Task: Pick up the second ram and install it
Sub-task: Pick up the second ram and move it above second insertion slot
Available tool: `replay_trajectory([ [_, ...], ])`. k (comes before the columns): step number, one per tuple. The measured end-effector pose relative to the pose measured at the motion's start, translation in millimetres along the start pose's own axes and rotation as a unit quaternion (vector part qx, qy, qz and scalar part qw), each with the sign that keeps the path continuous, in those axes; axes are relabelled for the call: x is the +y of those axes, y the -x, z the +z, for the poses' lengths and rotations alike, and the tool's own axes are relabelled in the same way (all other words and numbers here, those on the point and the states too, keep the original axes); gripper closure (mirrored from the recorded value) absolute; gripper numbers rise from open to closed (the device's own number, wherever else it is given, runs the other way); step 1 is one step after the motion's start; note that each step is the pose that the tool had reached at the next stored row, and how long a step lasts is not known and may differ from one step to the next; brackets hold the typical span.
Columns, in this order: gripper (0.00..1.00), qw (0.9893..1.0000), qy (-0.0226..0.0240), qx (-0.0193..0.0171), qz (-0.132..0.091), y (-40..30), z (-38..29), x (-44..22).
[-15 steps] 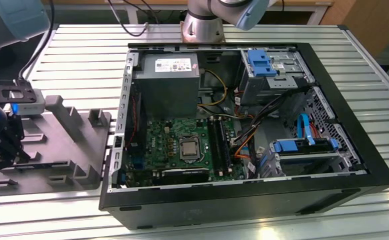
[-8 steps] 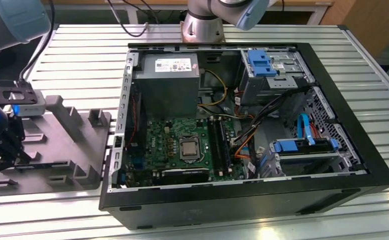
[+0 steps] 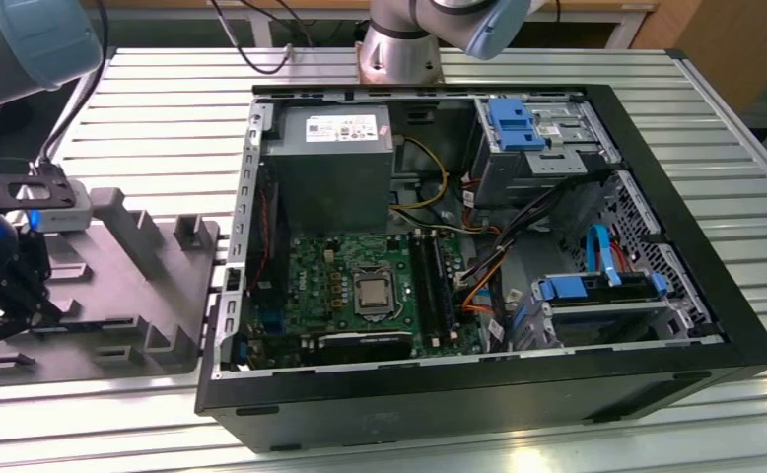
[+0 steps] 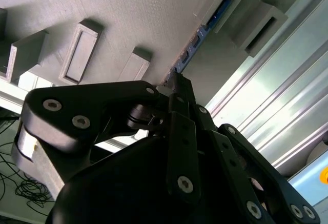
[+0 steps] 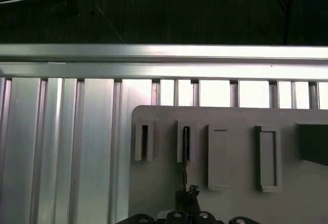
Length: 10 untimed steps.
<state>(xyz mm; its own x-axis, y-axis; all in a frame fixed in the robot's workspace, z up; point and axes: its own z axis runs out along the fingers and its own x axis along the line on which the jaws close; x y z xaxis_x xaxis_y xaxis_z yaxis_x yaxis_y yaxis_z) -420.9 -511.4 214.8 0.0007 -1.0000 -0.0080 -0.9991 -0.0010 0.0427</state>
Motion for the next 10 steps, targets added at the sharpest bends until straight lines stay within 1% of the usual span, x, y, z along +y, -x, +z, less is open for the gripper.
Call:
replay_trajectory([
  [10,0.89,1.0000,0.0000,0.0000,0.000,0.0,0.3,0.0],
])
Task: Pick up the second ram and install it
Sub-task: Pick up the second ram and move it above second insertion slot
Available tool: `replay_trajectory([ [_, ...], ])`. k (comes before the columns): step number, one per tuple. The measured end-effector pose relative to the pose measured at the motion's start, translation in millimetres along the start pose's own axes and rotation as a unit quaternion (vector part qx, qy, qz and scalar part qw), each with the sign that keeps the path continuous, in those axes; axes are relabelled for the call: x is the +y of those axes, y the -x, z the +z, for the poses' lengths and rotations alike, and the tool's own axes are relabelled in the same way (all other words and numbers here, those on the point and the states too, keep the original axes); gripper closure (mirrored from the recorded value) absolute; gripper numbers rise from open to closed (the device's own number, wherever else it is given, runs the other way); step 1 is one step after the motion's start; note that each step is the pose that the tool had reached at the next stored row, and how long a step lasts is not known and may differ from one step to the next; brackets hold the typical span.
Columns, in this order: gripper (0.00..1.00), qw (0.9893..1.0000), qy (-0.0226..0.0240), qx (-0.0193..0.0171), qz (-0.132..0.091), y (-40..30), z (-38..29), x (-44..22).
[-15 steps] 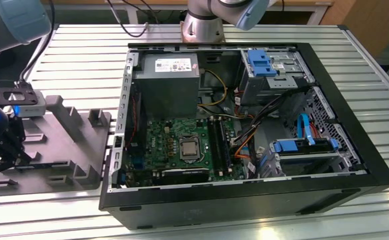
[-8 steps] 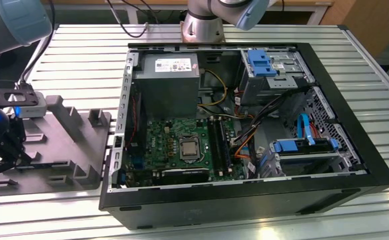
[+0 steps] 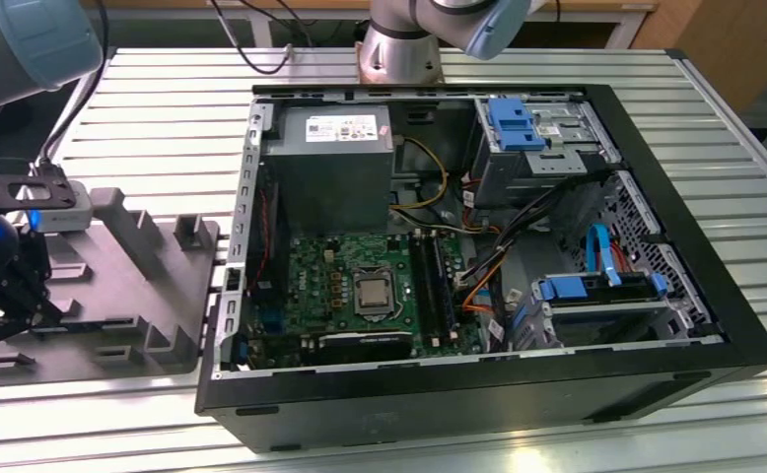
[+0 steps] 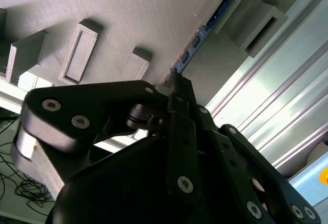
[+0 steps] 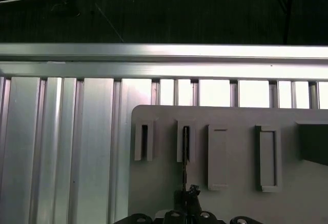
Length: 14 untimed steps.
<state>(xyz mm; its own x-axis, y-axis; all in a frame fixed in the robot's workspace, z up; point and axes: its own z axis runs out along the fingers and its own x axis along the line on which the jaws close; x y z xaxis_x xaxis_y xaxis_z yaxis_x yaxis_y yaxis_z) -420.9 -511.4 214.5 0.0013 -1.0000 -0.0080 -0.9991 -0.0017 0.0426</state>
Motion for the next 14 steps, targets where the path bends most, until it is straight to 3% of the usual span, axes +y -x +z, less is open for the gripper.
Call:
replay_trajectory([
  [5,0.70,1.0000,0.0000,0.0000,0.000,0.0,0.0,0.0],
  [14,0.70,0.9999,0.0001,0.0008,-0.011,0.0,5.3,-0.3],
])
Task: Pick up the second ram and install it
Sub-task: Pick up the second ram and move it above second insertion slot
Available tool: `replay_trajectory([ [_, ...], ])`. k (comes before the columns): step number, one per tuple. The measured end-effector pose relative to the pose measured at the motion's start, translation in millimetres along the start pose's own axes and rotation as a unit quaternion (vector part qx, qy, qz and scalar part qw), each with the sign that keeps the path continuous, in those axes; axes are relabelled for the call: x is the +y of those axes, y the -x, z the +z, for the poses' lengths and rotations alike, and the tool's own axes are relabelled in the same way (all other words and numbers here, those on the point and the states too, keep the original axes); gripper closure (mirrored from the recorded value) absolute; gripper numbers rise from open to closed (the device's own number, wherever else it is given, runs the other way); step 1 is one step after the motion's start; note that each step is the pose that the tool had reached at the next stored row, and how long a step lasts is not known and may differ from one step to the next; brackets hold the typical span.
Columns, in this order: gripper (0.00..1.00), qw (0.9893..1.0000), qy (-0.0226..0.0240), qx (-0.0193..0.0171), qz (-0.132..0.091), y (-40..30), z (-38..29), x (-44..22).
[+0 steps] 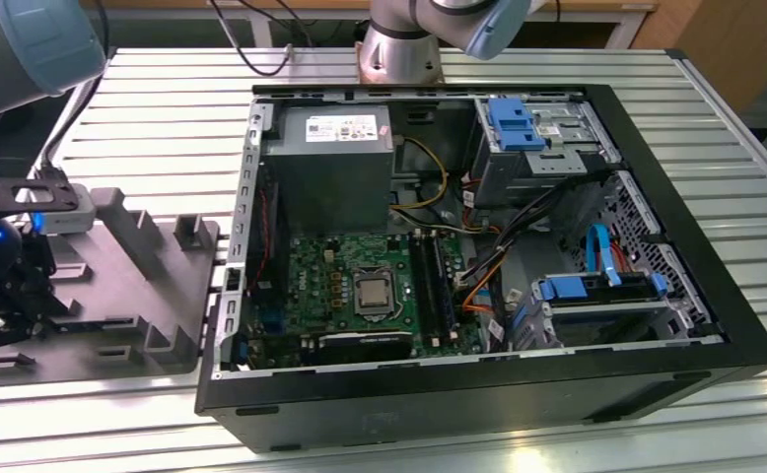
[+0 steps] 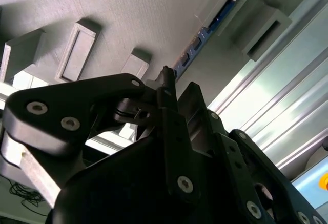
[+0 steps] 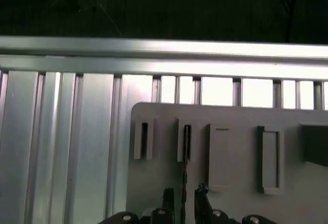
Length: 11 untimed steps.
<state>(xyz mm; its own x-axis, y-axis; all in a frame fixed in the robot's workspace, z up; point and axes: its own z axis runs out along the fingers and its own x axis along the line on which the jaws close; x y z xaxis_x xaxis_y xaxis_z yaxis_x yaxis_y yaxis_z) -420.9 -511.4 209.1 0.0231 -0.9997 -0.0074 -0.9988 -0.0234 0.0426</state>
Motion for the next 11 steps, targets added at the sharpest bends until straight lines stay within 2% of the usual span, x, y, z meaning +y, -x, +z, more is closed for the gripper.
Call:
replay_trajectory([
  [11,0.70,0.9999,0.0017,0.0007,-0.012,-0.1,8.7,-0.3],
])
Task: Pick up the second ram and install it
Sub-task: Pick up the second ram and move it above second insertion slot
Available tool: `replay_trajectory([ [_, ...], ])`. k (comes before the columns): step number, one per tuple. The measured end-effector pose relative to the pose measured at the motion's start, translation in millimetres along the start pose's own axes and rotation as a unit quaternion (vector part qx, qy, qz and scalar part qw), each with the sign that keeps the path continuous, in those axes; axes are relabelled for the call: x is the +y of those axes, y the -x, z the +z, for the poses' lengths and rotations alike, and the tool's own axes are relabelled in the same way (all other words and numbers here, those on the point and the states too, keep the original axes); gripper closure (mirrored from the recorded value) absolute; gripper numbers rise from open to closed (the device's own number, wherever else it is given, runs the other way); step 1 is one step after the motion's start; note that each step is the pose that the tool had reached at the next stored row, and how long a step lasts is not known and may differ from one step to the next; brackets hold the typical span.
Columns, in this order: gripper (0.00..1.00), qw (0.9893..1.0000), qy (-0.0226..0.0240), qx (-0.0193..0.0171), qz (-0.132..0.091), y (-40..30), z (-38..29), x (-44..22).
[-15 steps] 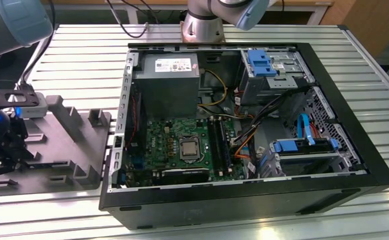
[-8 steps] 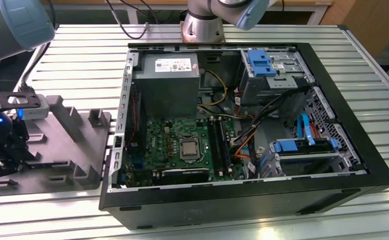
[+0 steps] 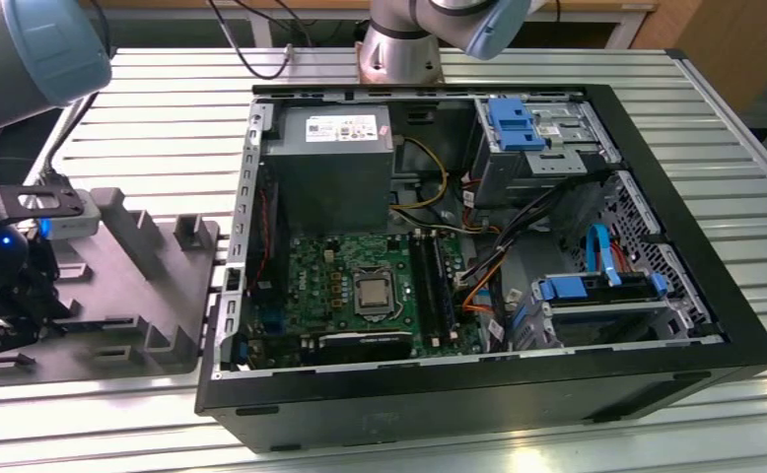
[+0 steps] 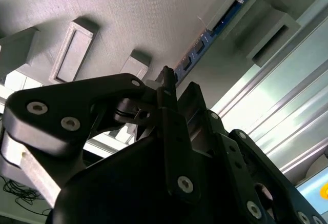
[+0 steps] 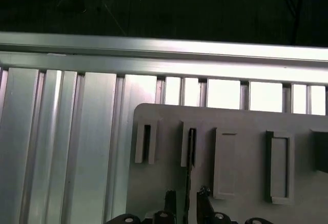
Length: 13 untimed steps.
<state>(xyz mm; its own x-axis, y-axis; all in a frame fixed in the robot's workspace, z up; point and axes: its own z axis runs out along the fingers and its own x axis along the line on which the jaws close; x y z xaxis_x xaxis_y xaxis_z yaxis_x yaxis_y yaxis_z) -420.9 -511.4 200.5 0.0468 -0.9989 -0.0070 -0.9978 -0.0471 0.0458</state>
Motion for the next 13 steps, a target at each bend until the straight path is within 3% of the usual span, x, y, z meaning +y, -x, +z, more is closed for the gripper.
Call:
replay_trajectory([
  [13,0.70,1.0000,0.0000,0.0000,-0.002,0.1,1.4,-0.1],
])
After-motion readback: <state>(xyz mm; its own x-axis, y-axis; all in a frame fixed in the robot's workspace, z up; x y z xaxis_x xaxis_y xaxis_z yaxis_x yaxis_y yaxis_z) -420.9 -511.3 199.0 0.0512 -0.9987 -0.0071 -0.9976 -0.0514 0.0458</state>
